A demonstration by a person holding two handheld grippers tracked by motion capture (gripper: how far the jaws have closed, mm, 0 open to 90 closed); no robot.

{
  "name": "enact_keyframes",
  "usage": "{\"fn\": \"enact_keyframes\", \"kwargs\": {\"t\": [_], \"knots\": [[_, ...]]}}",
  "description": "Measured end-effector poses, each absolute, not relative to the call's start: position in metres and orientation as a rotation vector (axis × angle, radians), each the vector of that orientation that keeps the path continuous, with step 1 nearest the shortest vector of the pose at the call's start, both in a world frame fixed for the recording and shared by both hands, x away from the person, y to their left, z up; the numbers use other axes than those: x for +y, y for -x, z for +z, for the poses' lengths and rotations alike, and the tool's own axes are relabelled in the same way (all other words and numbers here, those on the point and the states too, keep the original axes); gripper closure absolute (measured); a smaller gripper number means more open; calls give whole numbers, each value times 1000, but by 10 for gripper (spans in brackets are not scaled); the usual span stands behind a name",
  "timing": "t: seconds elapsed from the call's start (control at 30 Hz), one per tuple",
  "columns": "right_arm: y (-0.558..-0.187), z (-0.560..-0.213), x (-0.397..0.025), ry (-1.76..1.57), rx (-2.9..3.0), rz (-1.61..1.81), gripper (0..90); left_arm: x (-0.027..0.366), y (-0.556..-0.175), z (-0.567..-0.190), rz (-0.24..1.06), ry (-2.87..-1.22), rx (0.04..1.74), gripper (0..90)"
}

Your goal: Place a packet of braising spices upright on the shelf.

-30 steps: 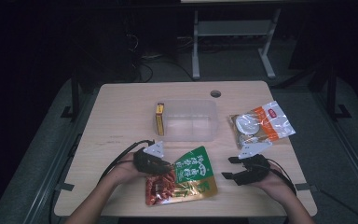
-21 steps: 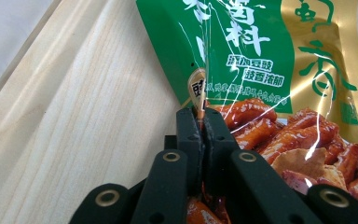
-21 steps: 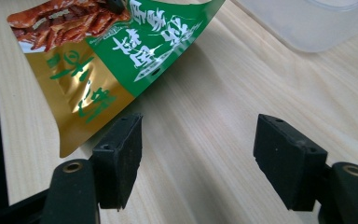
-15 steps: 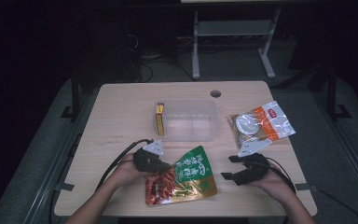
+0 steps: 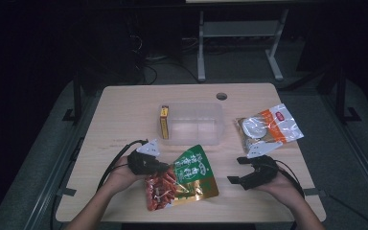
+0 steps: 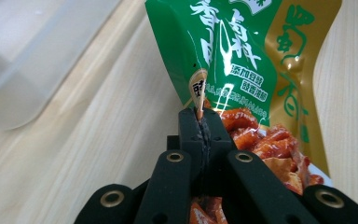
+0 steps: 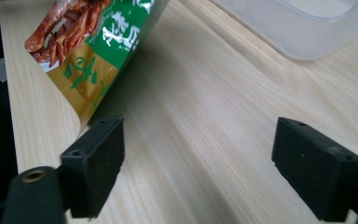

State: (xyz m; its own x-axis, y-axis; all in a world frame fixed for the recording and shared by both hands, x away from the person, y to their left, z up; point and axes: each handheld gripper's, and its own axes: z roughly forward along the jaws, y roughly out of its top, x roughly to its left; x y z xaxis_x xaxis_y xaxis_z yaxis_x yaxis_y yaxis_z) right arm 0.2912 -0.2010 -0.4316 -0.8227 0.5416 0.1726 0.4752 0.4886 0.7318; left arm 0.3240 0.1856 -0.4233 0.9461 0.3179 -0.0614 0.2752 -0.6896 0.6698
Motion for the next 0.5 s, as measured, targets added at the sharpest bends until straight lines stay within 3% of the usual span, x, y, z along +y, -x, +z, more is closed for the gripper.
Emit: {"fn": "enact_keyframes", "kwargs": {"t": [0.5], "knots": [[-302, -412, -197, -898, 2611, 1400, 273, 198, -313, -403, 195, -2363, 446, 895]]}}
